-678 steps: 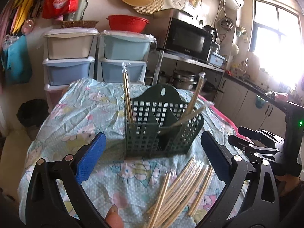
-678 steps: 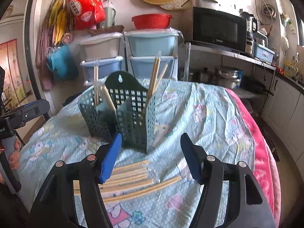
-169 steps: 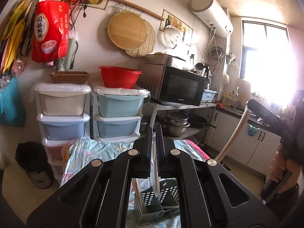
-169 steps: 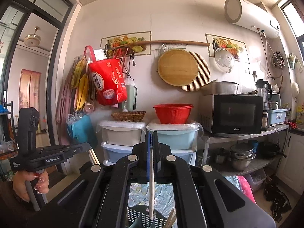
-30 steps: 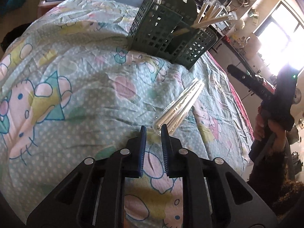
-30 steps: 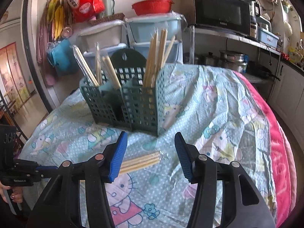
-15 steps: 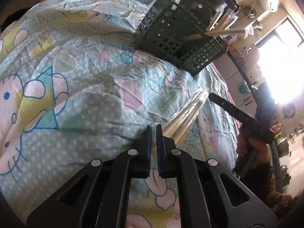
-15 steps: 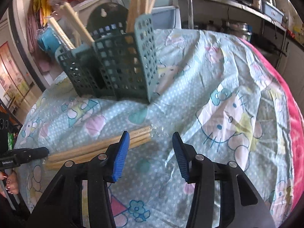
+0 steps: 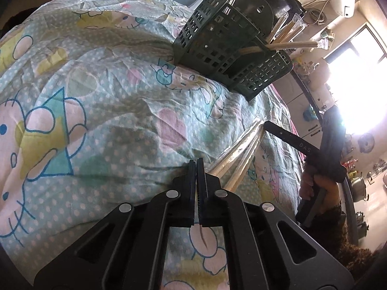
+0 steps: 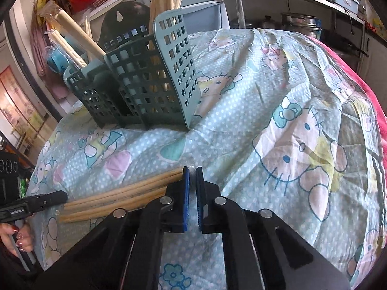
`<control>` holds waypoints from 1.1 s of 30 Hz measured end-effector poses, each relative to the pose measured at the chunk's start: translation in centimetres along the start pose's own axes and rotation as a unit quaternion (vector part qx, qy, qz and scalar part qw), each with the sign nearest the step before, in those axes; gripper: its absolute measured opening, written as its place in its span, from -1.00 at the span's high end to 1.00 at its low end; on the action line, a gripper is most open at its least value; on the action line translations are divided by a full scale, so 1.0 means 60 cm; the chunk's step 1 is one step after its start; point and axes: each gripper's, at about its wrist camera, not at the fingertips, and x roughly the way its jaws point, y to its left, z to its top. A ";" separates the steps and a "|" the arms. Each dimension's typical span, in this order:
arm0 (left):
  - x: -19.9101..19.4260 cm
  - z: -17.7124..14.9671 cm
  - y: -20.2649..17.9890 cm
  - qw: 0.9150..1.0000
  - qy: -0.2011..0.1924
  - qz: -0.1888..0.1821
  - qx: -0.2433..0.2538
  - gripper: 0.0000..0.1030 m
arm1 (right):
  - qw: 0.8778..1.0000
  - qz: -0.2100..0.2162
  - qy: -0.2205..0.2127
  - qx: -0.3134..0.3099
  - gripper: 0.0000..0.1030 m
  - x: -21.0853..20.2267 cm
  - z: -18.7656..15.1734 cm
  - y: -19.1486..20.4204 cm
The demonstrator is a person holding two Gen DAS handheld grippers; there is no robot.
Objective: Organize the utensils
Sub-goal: 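Grasp a loose chopstick with the left tool while the right tool grasps another, then lift the held chopsticks and carry both tools above the green caddy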
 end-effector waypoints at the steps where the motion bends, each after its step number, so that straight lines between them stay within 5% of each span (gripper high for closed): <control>1: -0.001 0.000 0.000 1.000 -0.001 0.000 0.001 1.00 | 1.000 0.001 -0.003 0.001 0.96 -0.003 -0.001 0.000; 16: -0.070 0.018 -0.029 0.998 -0.058 -0.031 0.019 1.00 | 0.993 0.017 -0.112 -0.015 0.98 -0.138 0.035 0.028; 33: -0.166 0.086 -0.121 0.985 -0.144 -0.070 0.070 1.00 | 0.975 0.040 -0.211 -0.064 0.98 -0.260 0.083 0.089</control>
